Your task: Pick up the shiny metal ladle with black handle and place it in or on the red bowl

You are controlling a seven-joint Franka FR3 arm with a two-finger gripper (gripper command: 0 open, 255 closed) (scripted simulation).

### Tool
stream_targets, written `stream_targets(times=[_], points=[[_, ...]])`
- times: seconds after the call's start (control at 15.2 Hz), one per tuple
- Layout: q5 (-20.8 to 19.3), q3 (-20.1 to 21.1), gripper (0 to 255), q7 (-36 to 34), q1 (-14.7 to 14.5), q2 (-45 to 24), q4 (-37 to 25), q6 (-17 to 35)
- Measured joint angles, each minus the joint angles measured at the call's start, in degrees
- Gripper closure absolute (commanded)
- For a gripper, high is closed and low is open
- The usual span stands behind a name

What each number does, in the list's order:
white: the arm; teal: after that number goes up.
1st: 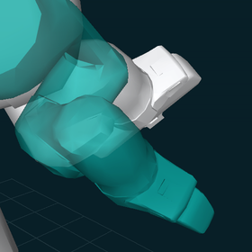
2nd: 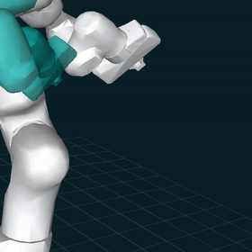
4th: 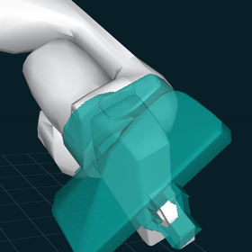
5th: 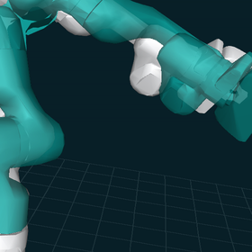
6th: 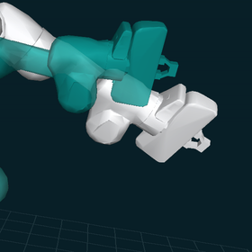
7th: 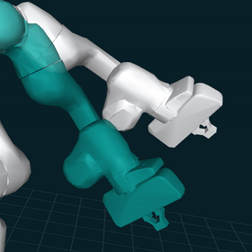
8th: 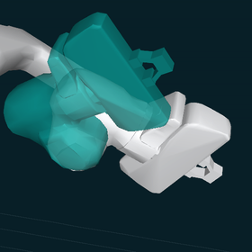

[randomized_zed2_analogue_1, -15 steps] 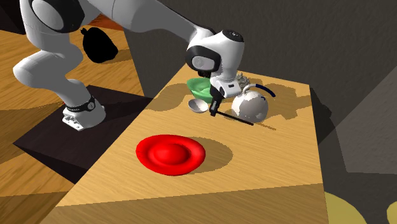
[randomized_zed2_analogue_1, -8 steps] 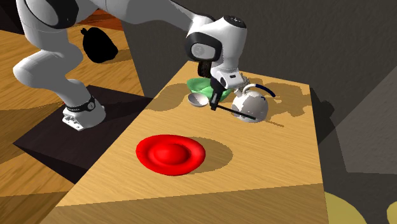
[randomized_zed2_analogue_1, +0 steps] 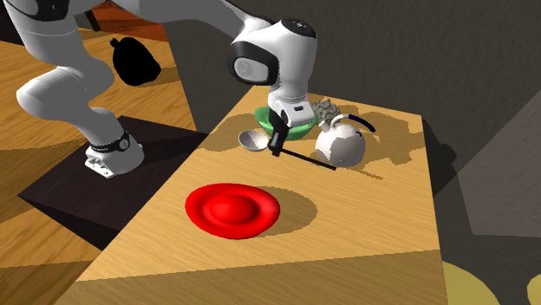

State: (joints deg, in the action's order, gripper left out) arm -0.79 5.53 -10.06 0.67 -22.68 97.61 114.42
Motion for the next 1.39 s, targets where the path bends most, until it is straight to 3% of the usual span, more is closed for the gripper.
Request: stream_targets(times=[0.59,0.92,1.39], points=[[0.82,-3.39,255,10.15,6.72,11.87,16.85,4.92],[0.63,-5.92,255,15.92,10.08,16.44,21.86,5.36],[0.57,-6.57,255,17.38,10.87,15.15,25.21,9.95]])
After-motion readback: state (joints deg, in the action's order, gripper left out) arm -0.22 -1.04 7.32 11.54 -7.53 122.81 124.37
